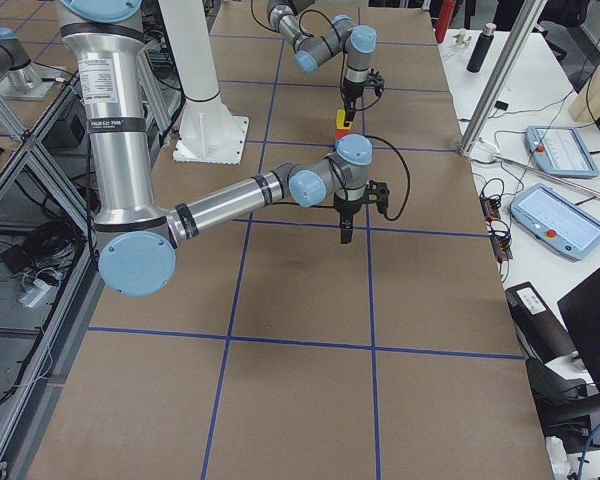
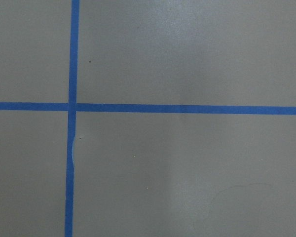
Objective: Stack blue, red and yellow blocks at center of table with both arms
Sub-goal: 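Lower the yellow cube onto the red cube and open the left gripper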
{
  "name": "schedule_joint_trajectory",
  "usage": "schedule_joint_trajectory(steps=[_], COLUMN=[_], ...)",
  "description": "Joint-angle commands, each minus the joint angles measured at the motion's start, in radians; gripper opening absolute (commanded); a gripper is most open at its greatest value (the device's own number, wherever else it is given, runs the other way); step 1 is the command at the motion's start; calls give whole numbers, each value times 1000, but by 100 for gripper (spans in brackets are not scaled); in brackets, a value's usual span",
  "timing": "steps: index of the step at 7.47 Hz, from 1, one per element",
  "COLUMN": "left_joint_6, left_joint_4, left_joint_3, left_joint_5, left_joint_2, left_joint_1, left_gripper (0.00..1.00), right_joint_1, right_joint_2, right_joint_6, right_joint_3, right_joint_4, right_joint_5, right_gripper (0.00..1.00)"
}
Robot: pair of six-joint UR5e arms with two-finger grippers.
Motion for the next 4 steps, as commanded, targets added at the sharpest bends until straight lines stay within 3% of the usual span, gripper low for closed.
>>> schedule_joint_trajectory(steps=[1,3,4], left_joint_6=[0,0,0], left_joint_4=[0,-2,-2], left_joint_3=[0,0,-2], left_joint_5=[3,3,3], left_joint_2=[-1,-1,-1], left_joint_1=[0,0,0], left_gripper=[0,0,12], right_joint_1=[0,0,0], right_joint_2=[0,0,0], right_joint_6=[0,0,0], right_joint_3=[0,0,0], right_joint_4=[0,0,0], right_joint_5=[0,0,0], right_gripper=[100,100,100])
